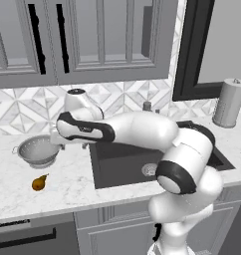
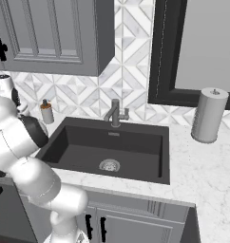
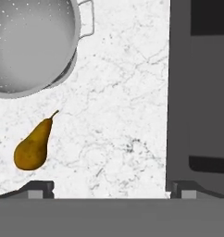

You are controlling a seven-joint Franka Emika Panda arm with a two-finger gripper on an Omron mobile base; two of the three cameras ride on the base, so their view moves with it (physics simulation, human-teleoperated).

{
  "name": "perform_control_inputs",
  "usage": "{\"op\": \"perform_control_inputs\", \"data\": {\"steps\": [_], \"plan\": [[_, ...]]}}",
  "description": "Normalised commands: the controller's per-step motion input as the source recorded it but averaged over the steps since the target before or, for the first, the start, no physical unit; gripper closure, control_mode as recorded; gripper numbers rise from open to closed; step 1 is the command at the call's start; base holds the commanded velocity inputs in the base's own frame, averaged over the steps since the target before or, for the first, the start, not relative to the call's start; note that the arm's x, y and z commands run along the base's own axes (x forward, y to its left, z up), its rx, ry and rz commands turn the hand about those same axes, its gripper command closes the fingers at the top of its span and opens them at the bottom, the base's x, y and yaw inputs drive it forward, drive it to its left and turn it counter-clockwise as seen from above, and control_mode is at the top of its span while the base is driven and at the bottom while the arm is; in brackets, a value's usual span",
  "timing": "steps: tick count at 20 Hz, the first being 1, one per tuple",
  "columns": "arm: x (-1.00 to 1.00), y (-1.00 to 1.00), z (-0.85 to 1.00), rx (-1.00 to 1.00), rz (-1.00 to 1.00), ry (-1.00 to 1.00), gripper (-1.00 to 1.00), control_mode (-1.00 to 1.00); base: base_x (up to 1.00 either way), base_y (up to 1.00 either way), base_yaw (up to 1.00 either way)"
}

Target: Put the colander in the sink, put the pear in the colander, and turn on the sink faucet and pour water over the colander.

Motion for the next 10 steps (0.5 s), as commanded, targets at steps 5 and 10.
{"op": "perform_control_inputs", "data": {"steps": [5,10], "plan": [[0.17,0.13,-0.05,0.0,0.01,0.06,-1.0,-1.0,0.0,0.0,0.0],[0.18,0.12,-0.06,0.0,0.01,0.04,-1.0,-1.0,0.0,0.0,0.0]]}}
